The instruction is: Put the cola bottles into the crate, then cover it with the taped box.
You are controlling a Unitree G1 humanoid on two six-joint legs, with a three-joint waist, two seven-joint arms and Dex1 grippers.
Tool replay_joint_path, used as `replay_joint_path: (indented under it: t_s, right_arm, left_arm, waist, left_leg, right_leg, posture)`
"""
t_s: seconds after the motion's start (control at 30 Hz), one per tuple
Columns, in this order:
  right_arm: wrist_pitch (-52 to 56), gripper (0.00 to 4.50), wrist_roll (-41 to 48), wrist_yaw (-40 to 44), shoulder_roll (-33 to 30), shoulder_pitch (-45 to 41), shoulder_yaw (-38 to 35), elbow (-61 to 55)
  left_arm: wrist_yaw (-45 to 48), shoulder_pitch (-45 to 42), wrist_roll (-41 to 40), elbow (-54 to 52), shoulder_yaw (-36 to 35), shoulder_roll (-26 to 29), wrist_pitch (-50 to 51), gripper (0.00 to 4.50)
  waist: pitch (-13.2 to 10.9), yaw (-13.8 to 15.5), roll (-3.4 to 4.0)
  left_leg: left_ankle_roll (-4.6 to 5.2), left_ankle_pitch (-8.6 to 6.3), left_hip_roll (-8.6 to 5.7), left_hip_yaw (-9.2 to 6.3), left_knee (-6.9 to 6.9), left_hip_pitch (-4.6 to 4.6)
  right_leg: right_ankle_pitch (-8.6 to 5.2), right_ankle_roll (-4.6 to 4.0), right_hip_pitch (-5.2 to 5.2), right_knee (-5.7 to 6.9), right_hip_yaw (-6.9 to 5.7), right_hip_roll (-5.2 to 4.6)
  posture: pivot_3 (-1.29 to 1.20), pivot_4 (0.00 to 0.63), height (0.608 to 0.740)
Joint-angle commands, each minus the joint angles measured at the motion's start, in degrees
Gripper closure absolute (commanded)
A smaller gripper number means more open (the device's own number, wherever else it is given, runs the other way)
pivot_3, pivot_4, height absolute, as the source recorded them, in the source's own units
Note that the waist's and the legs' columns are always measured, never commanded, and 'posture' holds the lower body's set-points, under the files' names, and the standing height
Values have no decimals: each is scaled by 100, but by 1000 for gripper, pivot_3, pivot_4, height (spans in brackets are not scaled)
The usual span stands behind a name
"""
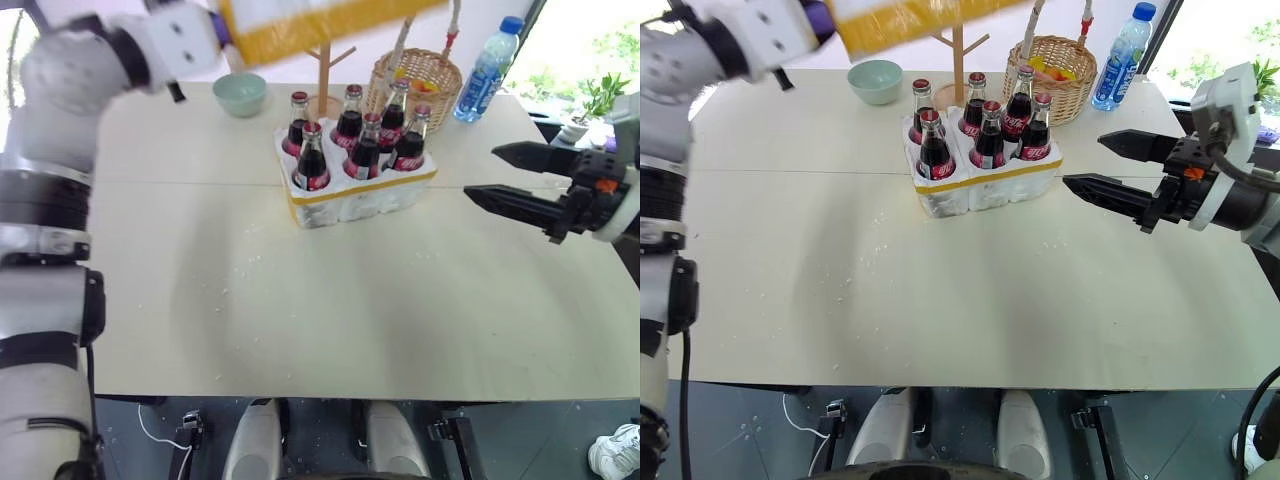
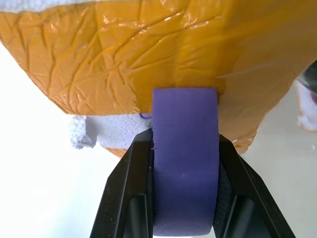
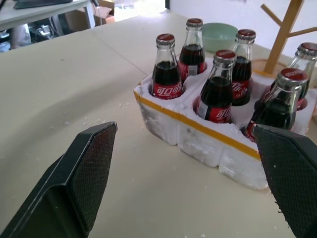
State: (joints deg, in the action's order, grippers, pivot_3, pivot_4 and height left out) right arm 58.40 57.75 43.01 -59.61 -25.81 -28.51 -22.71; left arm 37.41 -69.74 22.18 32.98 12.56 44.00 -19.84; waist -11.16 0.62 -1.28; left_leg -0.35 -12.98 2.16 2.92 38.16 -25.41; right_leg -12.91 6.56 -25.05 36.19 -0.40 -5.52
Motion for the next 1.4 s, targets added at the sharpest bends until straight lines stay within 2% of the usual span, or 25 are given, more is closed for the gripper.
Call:
replay_joint_path:
  t_s: [0.03,0.23,0.5,0.7,1.07,1.17,1.27,1.4]
  right_arm:
    - [-28,0,210,-113,-12,12,-281,-173]
    - [-14,0,369,-278,-33,163,-411,-243]
    - [-107,0,449,-416,-16,200,-376,-154]
    - [-196,0,402,-435,37,228,-268,-124]
    - [-247,0,452,-548,85,310,-284,-149]
    - [-249,0,472,-576,100,356,-313,-185]
    - [-252,0,457,-574,97,442,-335,-221]
    - [-310,0,351,-507,48,559,-325,-173]
  left_arm:
    - [-630,-61,380,-142,29,-13,-482,3137]
    - [-765,103,481,-164,107,-77,-739,3137]
    - [-898,532,899,-713,236,21,-914,3137]
    - [-813,600,764,-1042,80,-68,-739,3137]
    - [-1012,899,1532,-1087,466,65,-1000,3137]
    - [-1095,1142,1682,-1180,524,99,-1053,2263]
    - [-1226,1382,1787,-1291,491,159,-1135,800]
    - [-1237,1941,1471,-1551,241,415,-1282,800]
  waist:
    - [0,-4,0]
    - [0,2,0]
    - [1,7,1]
    - [0,13,0]
    - [1,8,1]
    - [1,2,2]
    - [1,6,1]
    - [1,6,2]
  left_leg:
    - [0,0,0,0,0,0]
    - [3,-2,0,0,-1,2]
    - [3,-2,1,0,-1,2]
    - [3,-2,0,-1,1,1]
    - [3,-2,0,-1,1,4]
    - [3,-2,0,-1,0,6]
    - [3,-2,1,-1,0,6]
    - [3,-2,1,-1,1,5]
  right_leg:
    - [0,0,-1,0,1,0]
    - [0,0,-1,1,1,0]
    - [0,0,1,0,1,0]
    - [0,1,3,-1,1,0]
    - [0,1,4,0,1,0]
    - [0,1,5,0,1,0]
    - [0,1,5,1,1,0]
    - [1,1,5,0,1,0]
  posture:
    - [0,150,740]
    - [0,150,740]
    - [0,150,740]
    - [0,150,740]
    - [0,150,740]
    - [0,150,740]
    - [0,150,740]
    - [0,150,740]
